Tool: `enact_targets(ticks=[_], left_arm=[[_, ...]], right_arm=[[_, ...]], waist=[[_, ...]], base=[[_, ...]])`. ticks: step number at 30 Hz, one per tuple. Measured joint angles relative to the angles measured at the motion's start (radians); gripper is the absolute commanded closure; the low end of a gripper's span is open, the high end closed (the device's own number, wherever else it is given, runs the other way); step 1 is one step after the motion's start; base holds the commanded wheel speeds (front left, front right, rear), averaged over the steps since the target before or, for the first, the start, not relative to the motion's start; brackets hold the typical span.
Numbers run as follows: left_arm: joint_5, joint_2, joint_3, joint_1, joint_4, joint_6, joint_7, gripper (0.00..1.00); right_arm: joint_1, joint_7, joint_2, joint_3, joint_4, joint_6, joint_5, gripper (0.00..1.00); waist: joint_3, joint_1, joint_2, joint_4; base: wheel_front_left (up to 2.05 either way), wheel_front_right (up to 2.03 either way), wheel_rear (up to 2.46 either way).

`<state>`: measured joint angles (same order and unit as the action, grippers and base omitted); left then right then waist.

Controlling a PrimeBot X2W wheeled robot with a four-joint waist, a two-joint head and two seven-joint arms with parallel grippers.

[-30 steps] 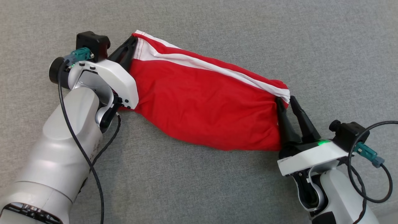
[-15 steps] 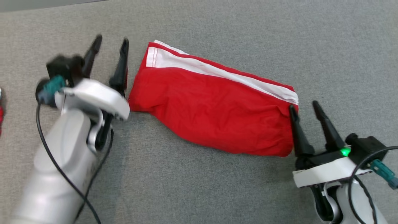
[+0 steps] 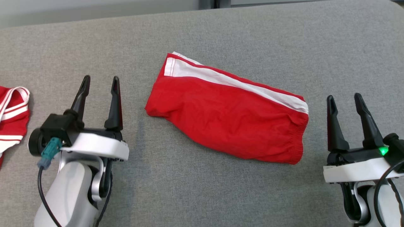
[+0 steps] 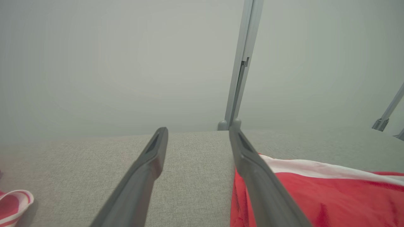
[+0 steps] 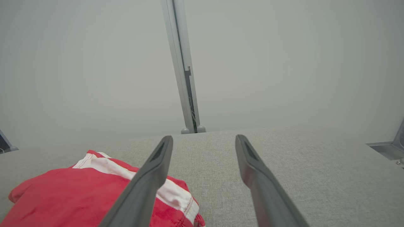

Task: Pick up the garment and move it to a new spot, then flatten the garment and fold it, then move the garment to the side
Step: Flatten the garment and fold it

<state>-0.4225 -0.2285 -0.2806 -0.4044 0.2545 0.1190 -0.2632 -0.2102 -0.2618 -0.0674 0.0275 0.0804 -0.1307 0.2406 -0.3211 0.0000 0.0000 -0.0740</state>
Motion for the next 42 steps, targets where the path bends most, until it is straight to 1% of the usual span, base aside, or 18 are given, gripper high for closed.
enact_targets(ticks=[3, 9, 10, 24, 27, 30, 32, 36, 39, 42], left_arm=[[0.016, -0.001, 0.007, 0.046, -0.027, 0.007, 0.000, 0.00], [0.030, -0.007, -0.012, 0.088, -0.028, 0.003, 0.000, 0.00], [0.030, -0.007, -0.015, 0.090, -0.026, -0.003, 0.001, 0.00], [0.025, -0.018, -0.037, 0.074, -0.012, -0.016, 0.027, 0.00], [0.034, -0.023, -0.053, 0.016, -0.014, -0.037, 0.041, 0.00], [0.034, -0.017, -0.079, -0.052, 0.011, -0.069, 0.080, 0.00], [0.023, -0.007, -0.098, -0.098, 0.044, -0.102, 0.115, 0.00], [-0.025, 0.024, -0.136, -0.161, 0.165, -0.174, 0.217, 0.00], [-0.056, 0.033, -0.152, -0.196, 0.273, -0.201, 0.267, 0.00], [-0.081, 0.041, -0.155, -0.223, 0.368, -0.215, 0.296, 0.00]], right_arm=[[0.017, 0.000, -0.002, -0.019, 0.011, 0.000, -0.006, 0.00], [0.047, 0.000, -0.002, -0.042, 0.030, 0.000, -0.014, 0.00], [0.051, 0.000, -0.002, -0.044, 0.032, 0.000, -0.014, 0.00], [0.057, 0.000, 0.003, -0.042, 0.049, 0.000, -0.010, 0.00], [0.056, 0.000, 0.003, -0.038, 0.053, 0.000, -0.009, 0.00], [0.052, 0.000, 0.002, -0.029, 0.055, 0.000, -0.009, 0.00], [0.045, 0.000, 0.002, -0.023, 0.057, 0.000, -0.007, 0.00], [0.034, 0.000, 0.003, -0.017, 0.057, 0.000, -0.001, 0.00], [0.032, 0.000, 0.006, -0.012, 0.055, 0.000, 0.003, 0.00], [0.030, 0.000, 0.008, -0.010, 0.053, 0.000, 0.007, 0.00]], waist=[[0.015, 0.0000, 0.0000, 0.004], [0.029, 0.0000, 0.0000, 0.002], [0.030, 0.0000, 0.0000, 0.002], [0.037, 0.0000, 0.0000, 0.003], [0.030, 0.0000, 0.0000, 0.002], [0.021, 0.0000, 0.0000, -0.003], [0.014, 0.0000, 0.0000, -0.010], [0.000, 0.0001, 0.0000, -0.026], [-0.011, 0.0000, 0.0000, -0.041], [-0.023, 0.0000, 0.0000, -0.053]], base=[[0.00, 0.00, 0.00], [0.00, 0.00, 0.00], [0.00, 0.00, 0.00], [0.00, 0.00, 0.00], [0.00, 0.00, 0.00], [0.00, 0.00, 0.00], [0.00, 0.00, 0.00], [0.00, 0.00, 0.00], [0.00, 0.00, 0.00], [0.00, 0.00, 0.00]])
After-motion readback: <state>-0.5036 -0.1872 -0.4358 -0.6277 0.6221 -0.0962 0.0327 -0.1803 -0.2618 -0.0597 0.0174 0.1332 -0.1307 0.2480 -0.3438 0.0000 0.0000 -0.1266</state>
